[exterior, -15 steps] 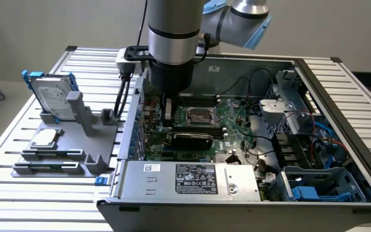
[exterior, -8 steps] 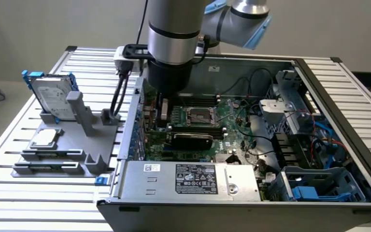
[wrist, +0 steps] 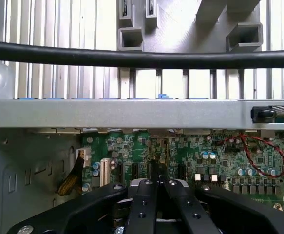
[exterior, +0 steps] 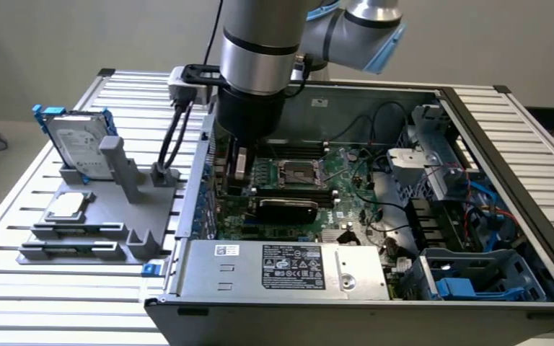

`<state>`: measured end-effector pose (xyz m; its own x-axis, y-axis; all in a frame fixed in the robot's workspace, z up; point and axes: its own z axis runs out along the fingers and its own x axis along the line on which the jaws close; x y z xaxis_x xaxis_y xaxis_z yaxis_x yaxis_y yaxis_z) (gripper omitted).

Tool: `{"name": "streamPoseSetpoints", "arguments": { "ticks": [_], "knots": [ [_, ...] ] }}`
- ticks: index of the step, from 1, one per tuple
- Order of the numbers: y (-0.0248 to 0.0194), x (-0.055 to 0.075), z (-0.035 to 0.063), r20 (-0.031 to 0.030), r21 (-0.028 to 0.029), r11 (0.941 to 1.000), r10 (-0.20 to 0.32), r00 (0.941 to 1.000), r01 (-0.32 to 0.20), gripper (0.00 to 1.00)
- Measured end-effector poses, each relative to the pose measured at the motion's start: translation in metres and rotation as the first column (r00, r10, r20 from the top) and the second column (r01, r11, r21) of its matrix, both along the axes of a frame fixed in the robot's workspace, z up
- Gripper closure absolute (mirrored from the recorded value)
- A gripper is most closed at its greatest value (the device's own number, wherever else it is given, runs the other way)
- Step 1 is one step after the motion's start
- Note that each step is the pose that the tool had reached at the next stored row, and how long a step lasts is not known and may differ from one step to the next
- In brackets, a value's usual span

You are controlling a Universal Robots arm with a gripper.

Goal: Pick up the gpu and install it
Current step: 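Press down on the gpu until it lock into place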

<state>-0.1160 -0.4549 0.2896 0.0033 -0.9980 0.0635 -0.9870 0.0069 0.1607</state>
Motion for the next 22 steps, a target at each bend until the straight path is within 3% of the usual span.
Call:
{"name": "streamPoseSetpoints", "arguments": {
  "ticks": [2, 10, 22],
  "knots": [
    [-0.0001, -0.0003, 0.0005, -0.0073, -0.0002, 1.0000, 0.000, 1.0000, 0.000, 0.89],
    [0.0003, -0.0028, 0.0008, -0.0231, -0.0001, 1.0000, -0.005, 0.9997, 0.005, 0.89],
    [0.0034, -0.0061, 0.0024, -0.0376, -0.0006, 0.9997, -0.023, 0.9990, 0.023, 0.89]
  ]
}}
